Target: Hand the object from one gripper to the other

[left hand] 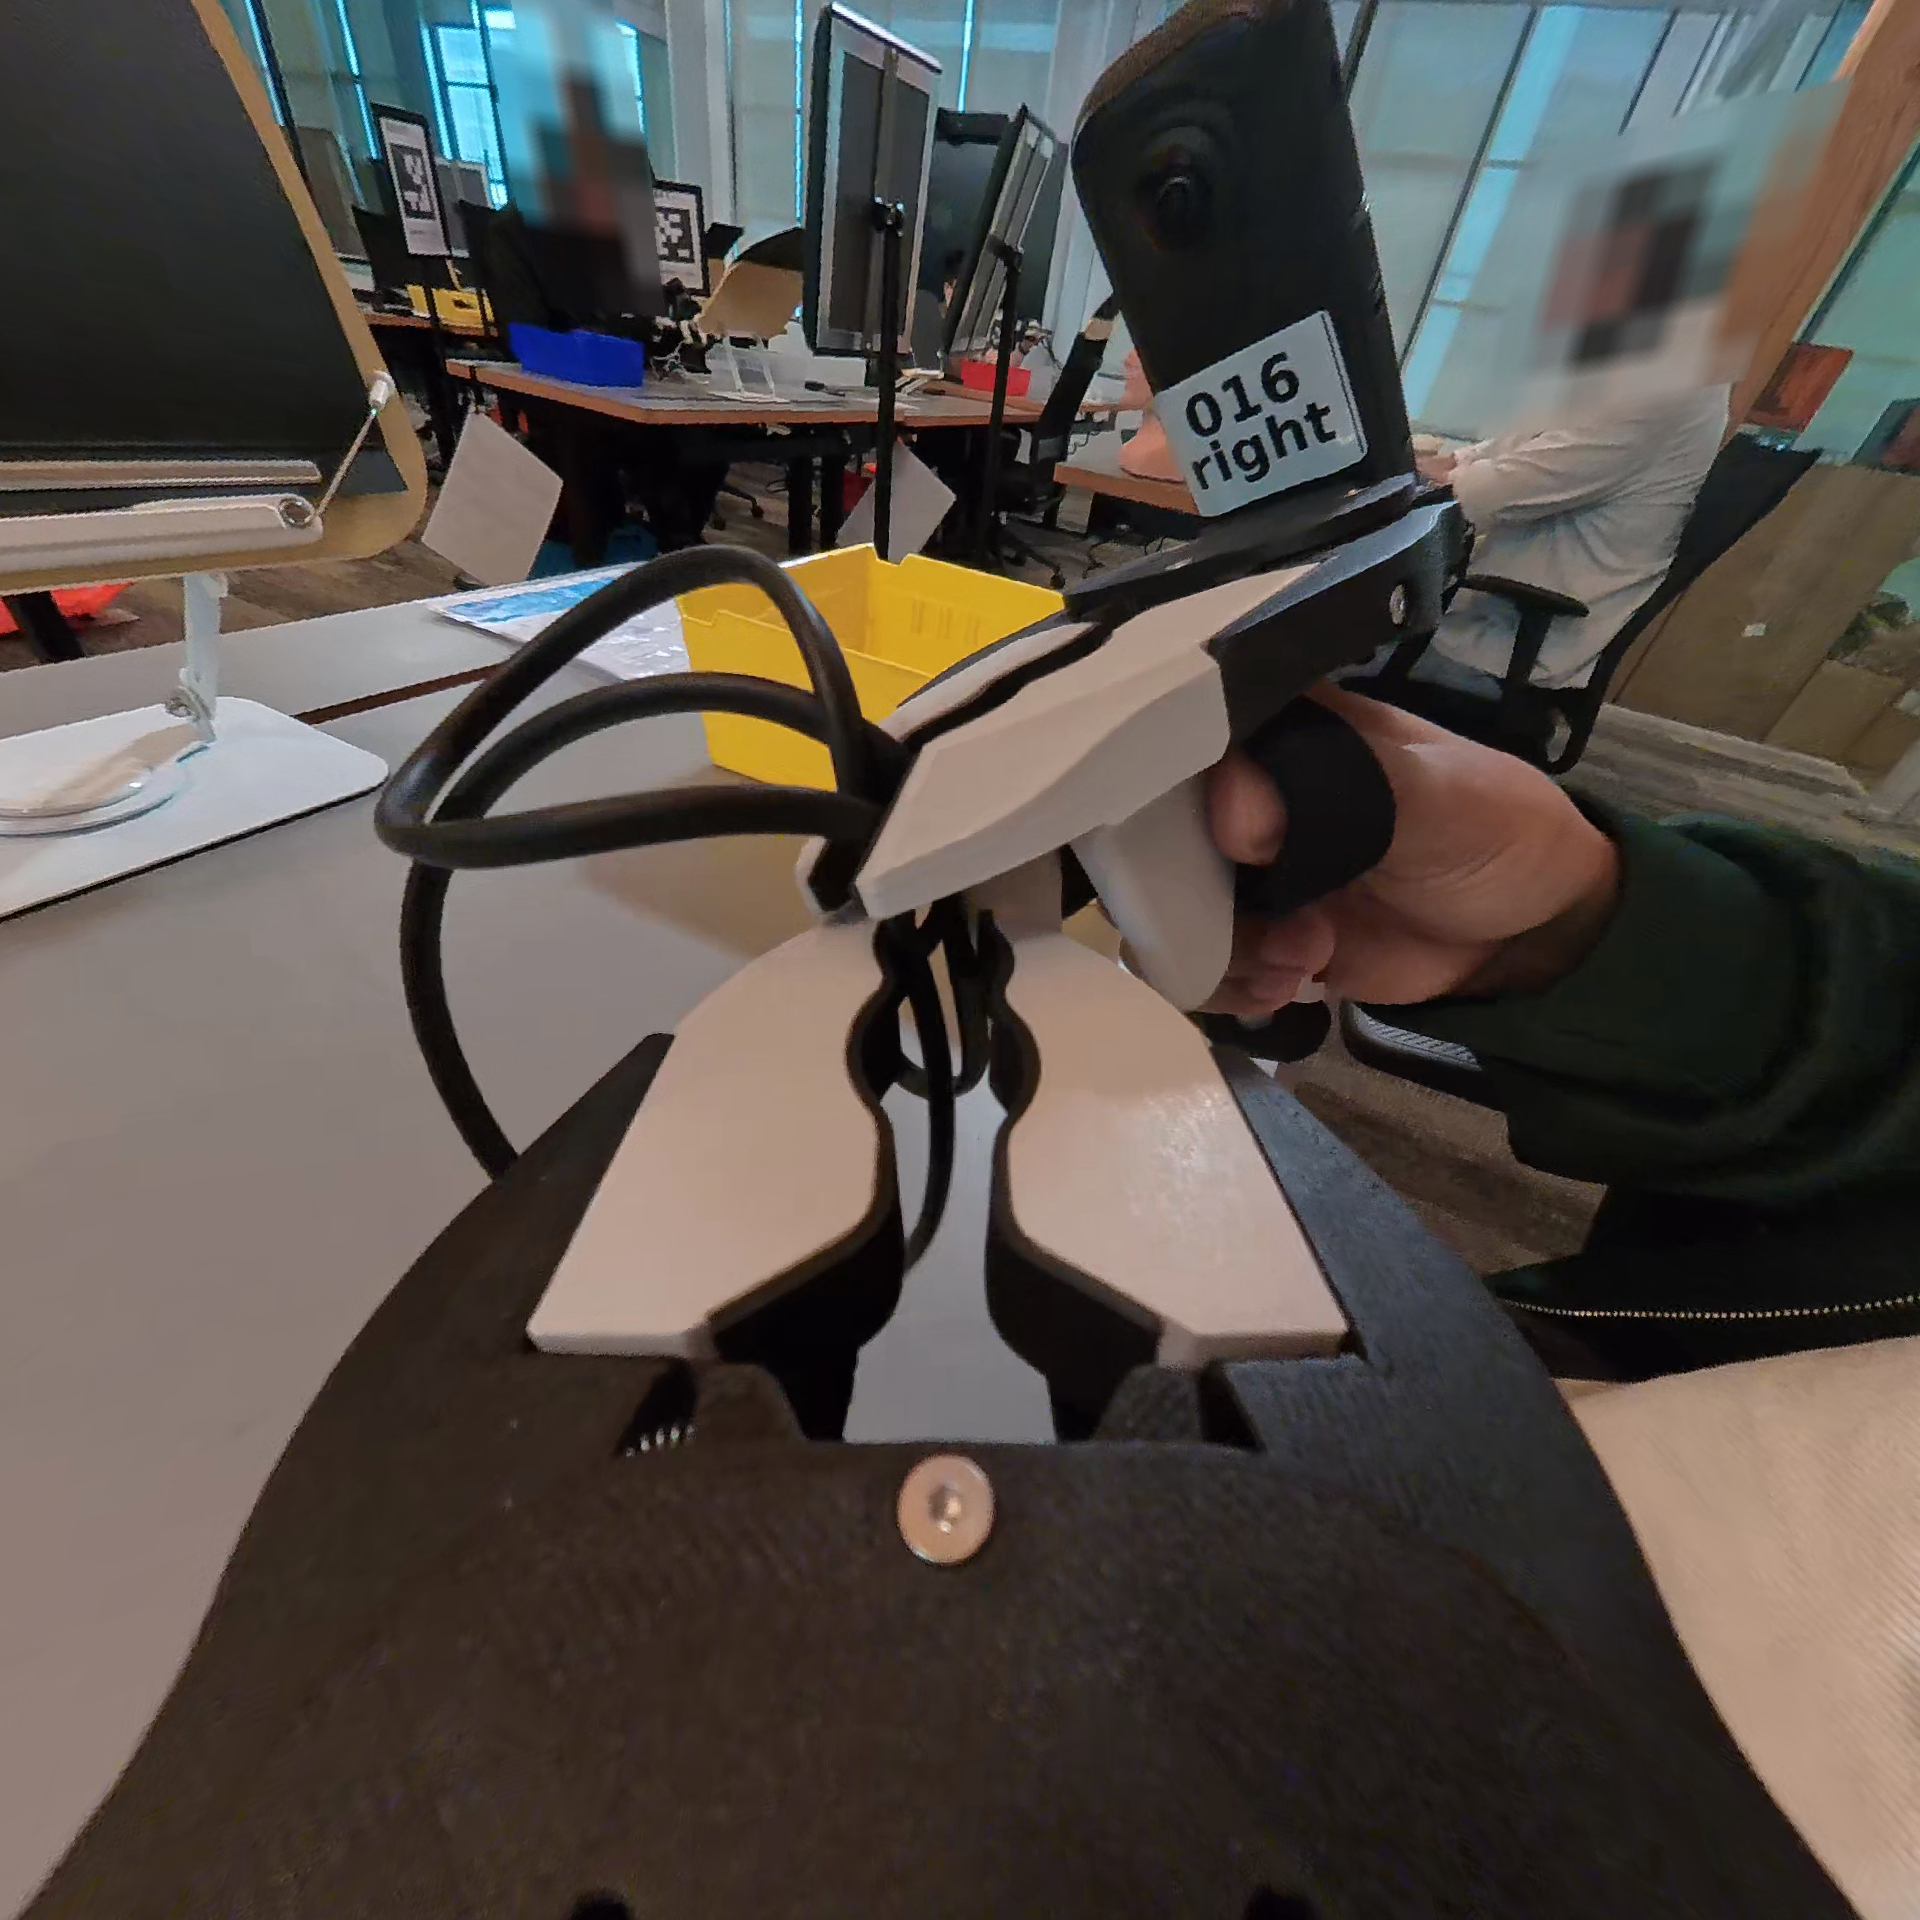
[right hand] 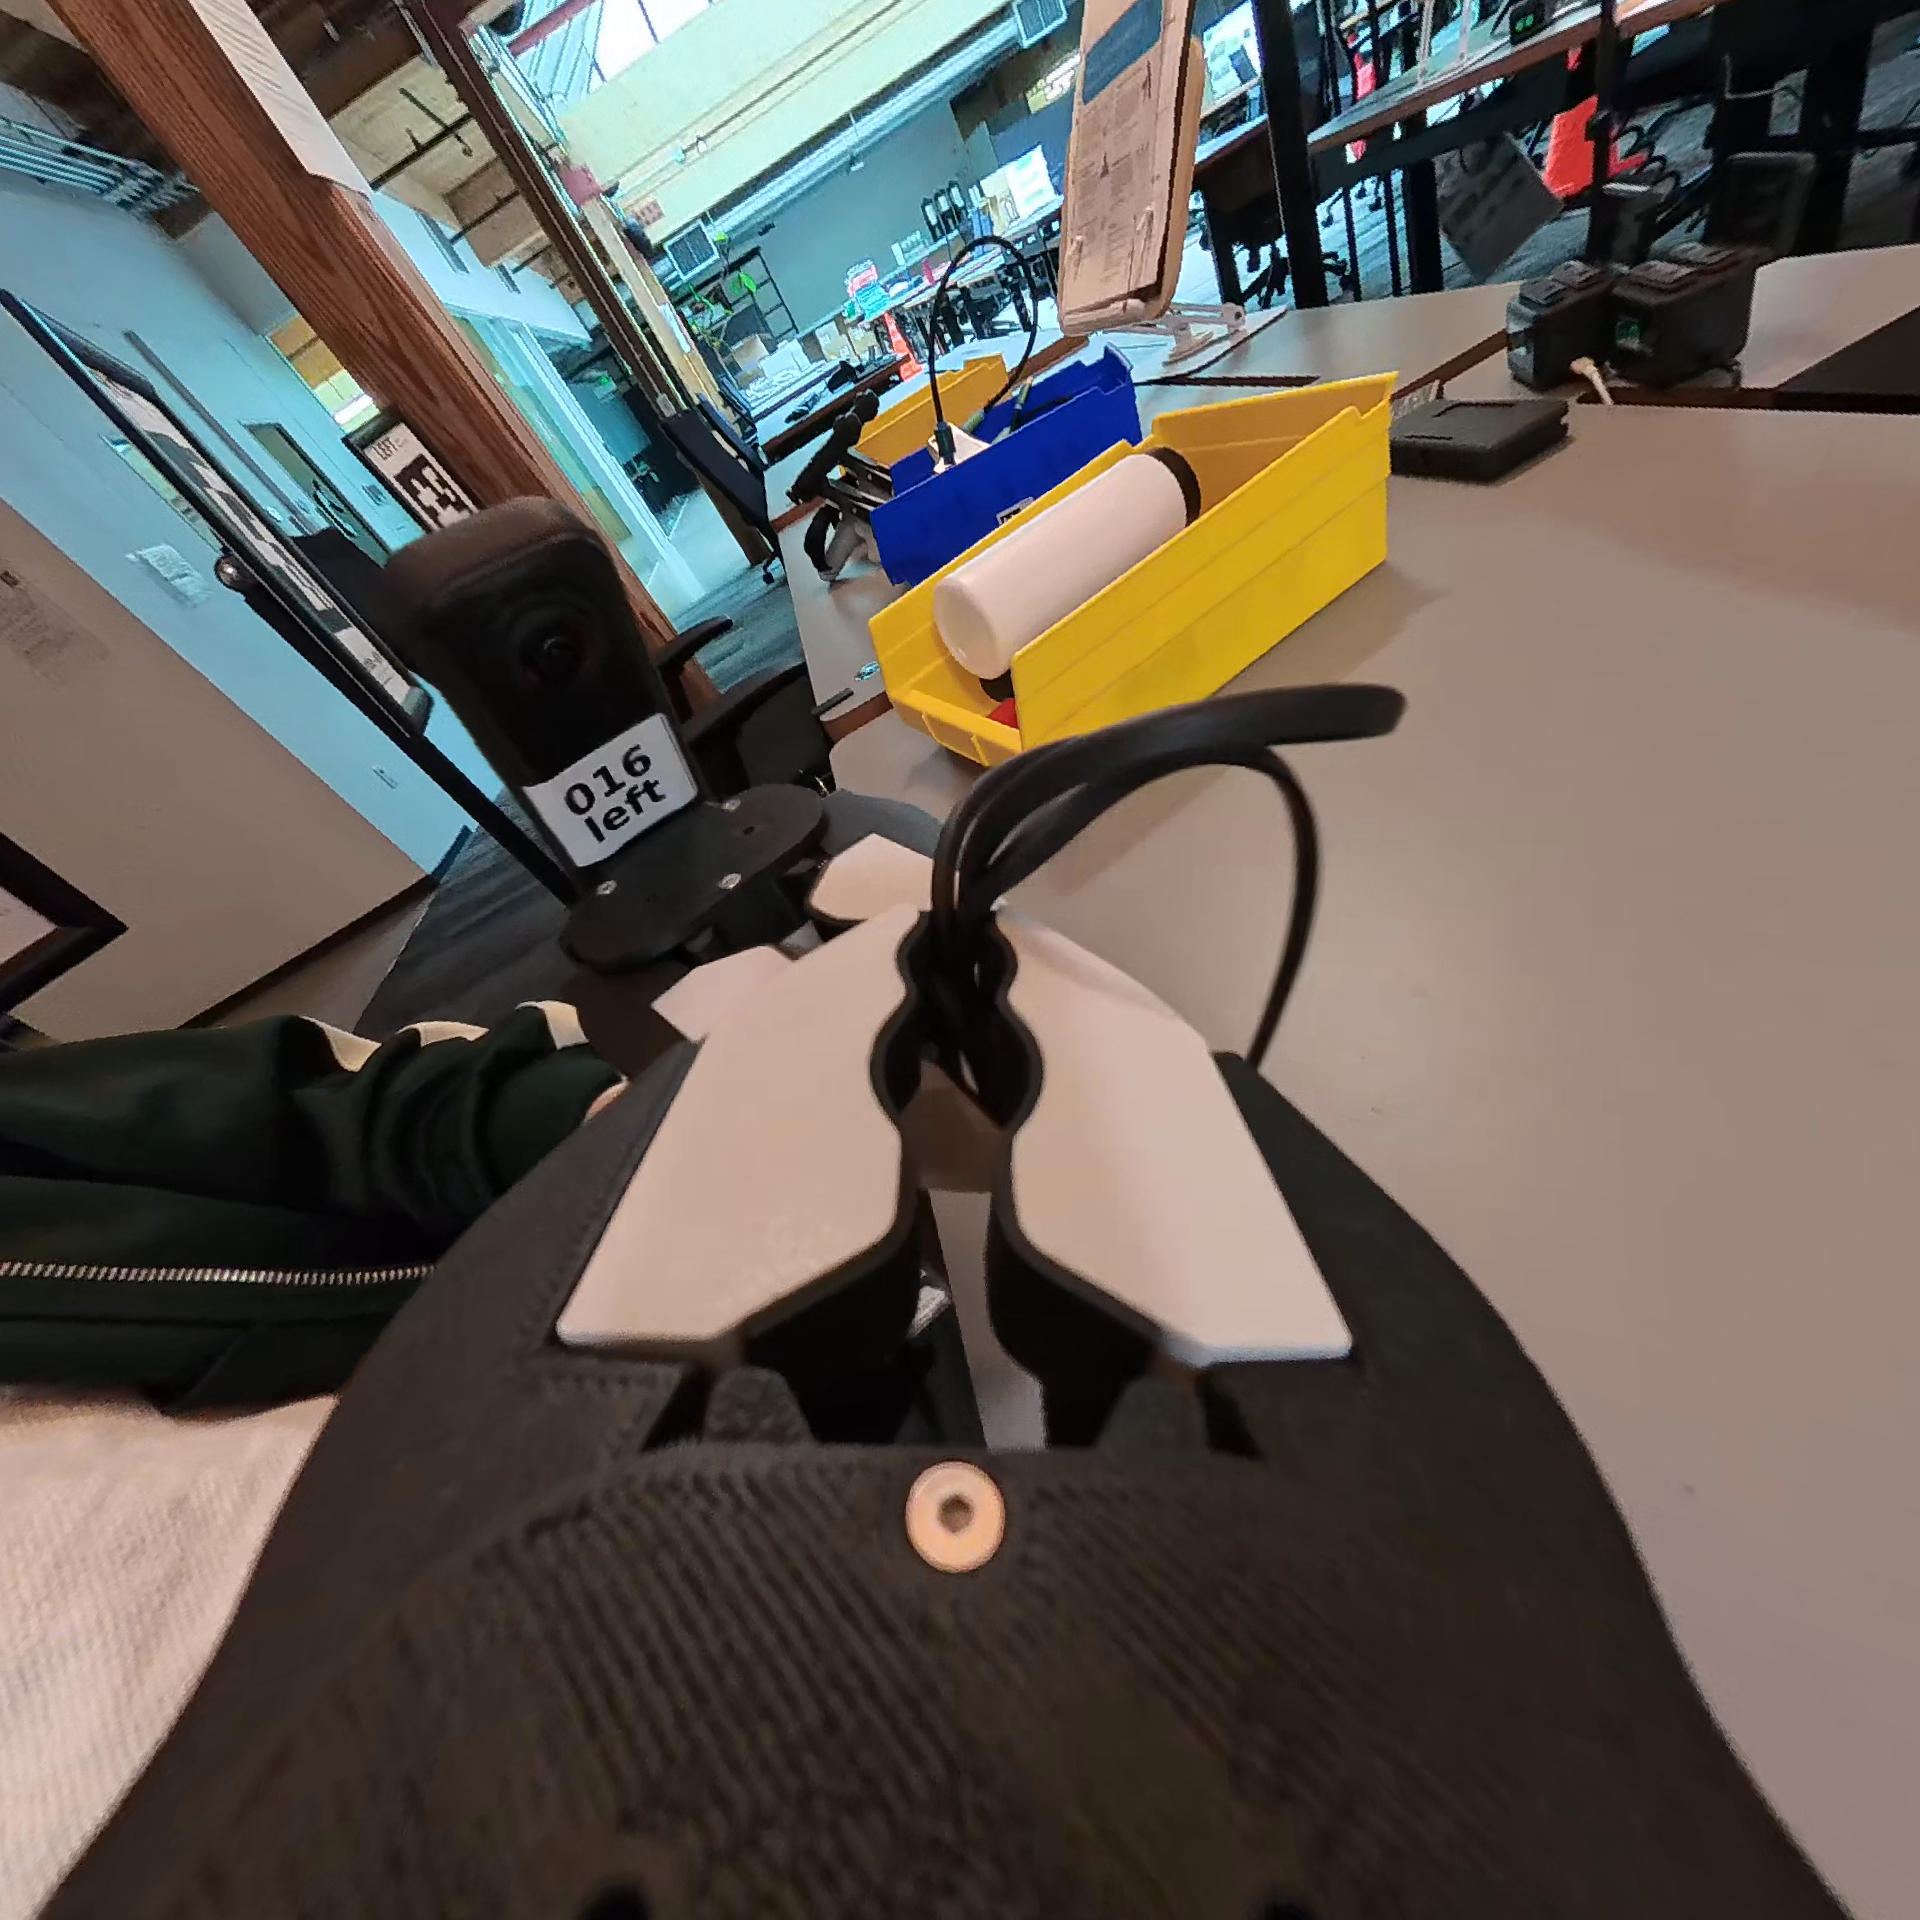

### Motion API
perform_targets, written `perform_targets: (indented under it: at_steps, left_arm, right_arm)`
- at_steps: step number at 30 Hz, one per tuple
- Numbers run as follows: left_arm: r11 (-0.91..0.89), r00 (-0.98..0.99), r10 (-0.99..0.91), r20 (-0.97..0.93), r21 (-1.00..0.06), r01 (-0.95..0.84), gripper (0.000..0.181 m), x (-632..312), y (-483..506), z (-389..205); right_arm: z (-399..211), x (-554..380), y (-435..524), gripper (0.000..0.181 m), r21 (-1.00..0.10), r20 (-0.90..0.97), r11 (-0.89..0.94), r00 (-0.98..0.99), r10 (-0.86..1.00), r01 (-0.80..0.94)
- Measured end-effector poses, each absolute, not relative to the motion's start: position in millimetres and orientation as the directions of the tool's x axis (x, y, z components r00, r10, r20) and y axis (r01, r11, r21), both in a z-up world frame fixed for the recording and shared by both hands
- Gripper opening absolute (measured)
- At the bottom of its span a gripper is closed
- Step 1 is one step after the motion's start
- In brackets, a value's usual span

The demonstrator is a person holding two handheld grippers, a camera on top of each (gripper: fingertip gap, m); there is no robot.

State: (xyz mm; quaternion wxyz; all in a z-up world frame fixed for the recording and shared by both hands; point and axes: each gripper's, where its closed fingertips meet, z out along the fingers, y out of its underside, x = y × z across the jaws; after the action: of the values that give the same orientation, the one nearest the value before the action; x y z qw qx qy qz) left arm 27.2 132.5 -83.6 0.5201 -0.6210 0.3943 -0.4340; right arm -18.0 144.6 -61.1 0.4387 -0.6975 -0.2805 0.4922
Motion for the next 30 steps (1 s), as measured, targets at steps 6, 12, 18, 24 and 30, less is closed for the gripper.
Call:
perform_targets:
  at_steps: [6, 12, 18, 24, 30]
  left_arm:
    - [-0.122, 0.324, -0.938, 0.122, -0.992, 0.022, 0.037, 23, 136, -75]
    - [-0.094, 0.350, -0.930, 0.116, -0.992, 0.079, 0.042, 14, 143, -72]
    - [-0.143, 0.365, -0.918, 0.155, -0.988, 0.060, 0.042, 12, 154, -88]
    - [-0.198, 0.355, -0.914, 0.194, -0.980, 0.025, 0.036, 14, 156, -98]
    - [-0.244, 0.332, -0.915, 0.230, -0.970, -0.001, 0.031, 19, 156, -104]
  right_arm:
    - [-43, -1, 150, 0.007, -0.924, -0.364, -0.380, 0.408, 0.837, -0.044]
    - [15, 65, 157, 0.007, -0.966, -0.258, -0.231, 0.521, 0.814, -0.117]
    - [64, 180, 157, 0.007, -0.999, -0.042, -0.045, 0.786, 0.617, -0.018]
    - [22, 291, 171, 0.007, -0.955, 0.116, -0.232, 0.952, 0.283, 0.186]
    - [-52, 337, 188, 0.007, -0.882, 0.059, -0.448, 0.977, 0.204, 0.146]
